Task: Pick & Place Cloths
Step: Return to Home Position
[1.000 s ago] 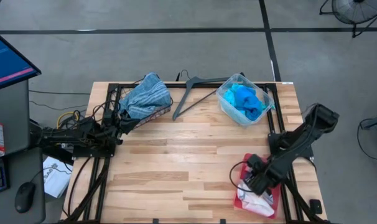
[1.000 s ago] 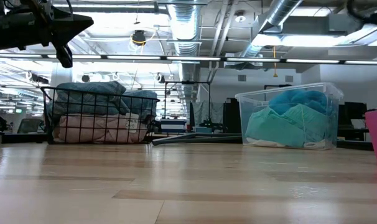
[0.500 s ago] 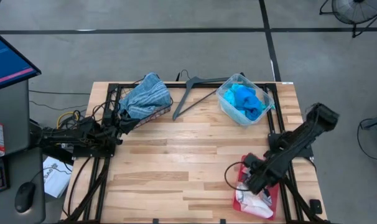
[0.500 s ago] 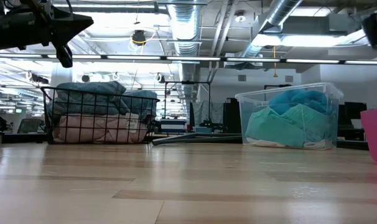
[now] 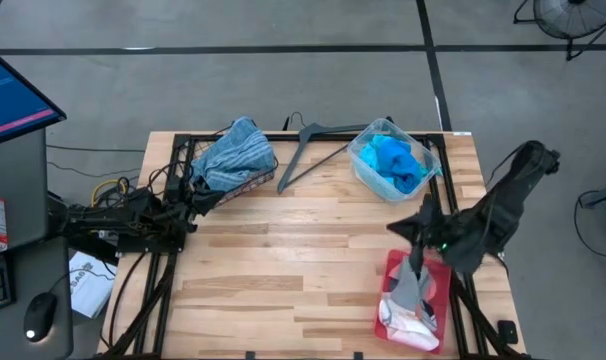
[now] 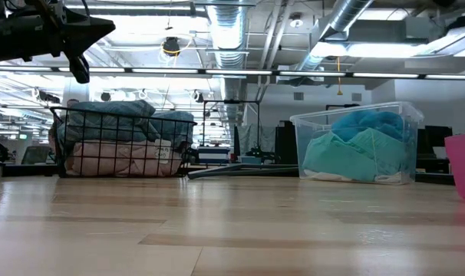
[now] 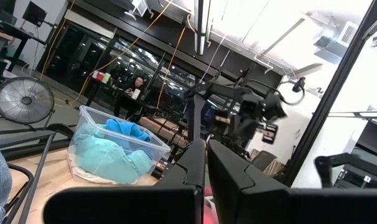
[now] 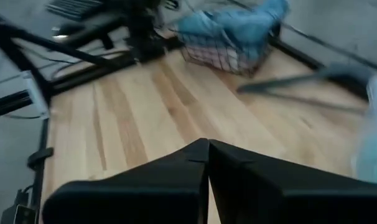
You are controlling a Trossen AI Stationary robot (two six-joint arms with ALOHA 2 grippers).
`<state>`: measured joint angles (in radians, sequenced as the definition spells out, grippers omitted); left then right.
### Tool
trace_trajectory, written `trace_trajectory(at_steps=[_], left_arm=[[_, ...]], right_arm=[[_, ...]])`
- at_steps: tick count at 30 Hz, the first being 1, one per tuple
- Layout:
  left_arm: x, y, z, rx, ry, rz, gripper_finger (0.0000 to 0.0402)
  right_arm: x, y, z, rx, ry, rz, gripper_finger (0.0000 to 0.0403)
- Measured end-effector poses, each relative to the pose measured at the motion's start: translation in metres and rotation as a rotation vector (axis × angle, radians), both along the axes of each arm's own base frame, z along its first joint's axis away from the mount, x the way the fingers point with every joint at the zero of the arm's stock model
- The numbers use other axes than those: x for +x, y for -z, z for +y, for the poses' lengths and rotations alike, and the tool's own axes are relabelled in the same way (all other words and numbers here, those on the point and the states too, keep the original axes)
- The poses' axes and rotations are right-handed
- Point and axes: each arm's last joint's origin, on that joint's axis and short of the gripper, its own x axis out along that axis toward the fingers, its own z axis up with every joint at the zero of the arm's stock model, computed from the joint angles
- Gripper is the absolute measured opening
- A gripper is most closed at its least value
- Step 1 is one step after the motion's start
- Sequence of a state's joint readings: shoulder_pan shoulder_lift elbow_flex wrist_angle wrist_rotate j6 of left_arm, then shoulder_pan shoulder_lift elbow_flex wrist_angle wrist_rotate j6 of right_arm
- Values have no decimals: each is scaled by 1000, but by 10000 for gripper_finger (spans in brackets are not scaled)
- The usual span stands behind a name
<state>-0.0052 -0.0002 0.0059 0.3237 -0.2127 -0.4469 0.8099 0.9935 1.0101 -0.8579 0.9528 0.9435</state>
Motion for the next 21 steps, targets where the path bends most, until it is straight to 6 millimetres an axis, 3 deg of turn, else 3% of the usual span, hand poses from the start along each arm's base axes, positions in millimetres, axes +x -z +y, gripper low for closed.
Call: trace_trajectory(at_steps=[5, 9, 12, 21], left_arm=[[0, 0, 0, 0, 0, 0, 2], [0, 0, 0, 0, 0, 0, 2], [0, 0, 0, 0, 0, 0, 2], [0, 0, 0, 0, 0, 0, 2]], right_arm=[[-18, -5, -25, -27, -193, -128, 1], [-28, 1, -39, -72, -431, -334, 1], [-33, 17, -49, -128, -475, -463, 1], [-49, 76, -73, -89, -416, -514, 0]])
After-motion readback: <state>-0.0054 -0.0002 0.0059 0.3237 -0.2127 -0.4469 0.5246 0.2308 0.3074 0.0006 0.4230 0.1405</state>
